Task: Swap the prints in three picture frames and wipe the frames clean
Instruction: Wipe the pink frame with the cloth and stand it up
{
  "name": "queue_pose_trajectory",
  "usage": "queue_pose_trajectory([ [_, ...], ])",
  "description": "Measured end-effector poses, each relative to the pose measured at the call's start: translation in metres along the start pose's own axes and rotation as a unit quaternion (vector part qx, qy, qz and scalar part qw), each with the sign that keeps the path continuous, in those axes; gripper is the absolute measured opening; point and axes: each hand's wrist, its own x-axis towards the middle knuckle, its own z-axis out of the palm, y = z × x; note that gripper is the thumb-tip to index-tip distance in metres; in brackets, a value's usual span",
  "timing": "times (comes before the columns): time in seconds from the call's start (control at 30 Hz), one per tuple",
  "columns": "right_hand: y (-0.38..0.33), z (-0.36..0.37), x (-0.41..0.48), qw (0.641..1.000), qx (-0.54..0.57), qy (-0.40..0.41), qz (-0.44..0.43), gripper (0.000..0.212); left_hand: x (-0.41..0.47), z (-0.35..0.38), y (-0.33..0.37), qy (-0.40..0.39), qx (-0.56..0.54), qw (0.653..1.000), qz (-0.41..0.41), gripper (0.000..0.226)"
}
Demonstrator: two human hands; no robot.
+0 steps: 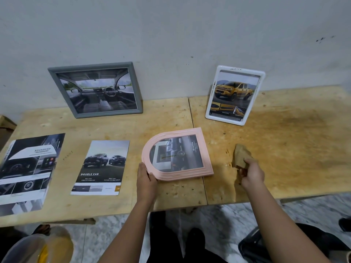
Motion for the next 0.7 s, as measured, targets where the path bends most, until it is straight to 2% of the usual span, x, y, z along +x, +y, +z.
queue_pose_trajectory([
  [0.1, -0.002, 0.009, -0.011, 0.997, 0.02, -0.04, -0.06, 0.01, -0.001, -0.001, -0.001, -0.009, 0.009, 1.0, -0.005, 0.048],
  [0.2, -0.007, 0.019, -0.025, 0.988, -0.003, -0.112, -0.105, 0.017, -0.003, -0.003, 0.003, -0.011, 0.004, 1.0, -0.009, 0.044],
  [0.3, -0.012, 0.031, -0.04, 0.97, -0.069, -0.203, -0.116, 0.016, -0.013, -0.009, 0.025, 0.046, -0.044, 0.998, -0.013, 0.031],
  [0.37, -0.017, 0.039, -0.053, 0.945, -0.117, -0.283, -0.115, 0.019, -0.024, -0.013, 0.048, 0.099, -0.104, 0.99, -0.009, 0.031],
  [0.4, -0.019, 0.042, -0.059, 0.926, -0.149, -0.325, -0.119, 0.021, -0.028, -0.014, 0.061, 0.102, -0.145, 0.984, -0.013, 0.03],
  [0.47, -0.024, 0.047, -0.074, 0.874, -0.217, -0.414, -0.133, 0.024, -0.032, -0.016, 0.085, 0.023, -0.255, 0.966, -0.049, 0.028],
  [0.53, -0.026, 0.052, -0.085, 0.821, -0.275, -0.48, -0.14, 0.026, -0.034, -0.018, 0.108, -0.117, -0.378, 0.91, -0.125, 0.036],
  [0.6, -0.027, 0.057, -0.094, 0.779, -0.337, -0.505, -0.155, 0.024, -0.038, -0.023, 0.123, -0.222, -0.488, 0.822, -0.192, 0.045],
  [0.63, -0.028, 0.059, -0.098, 0.762, -0.369, -0.505, -0.17, 0.023, -0.039, -0.025, 0.127, -0.252, -0.527, 0.785, -0.206, 0.049],
  [0.7, -0.028, 0.061, -0.104, 0.744, -0.403, -0.491, -0.209, 0.021, -0.041, -0.029, 0.128, -0.262, -0.569, 0.749, -0.217, 0.049],
])
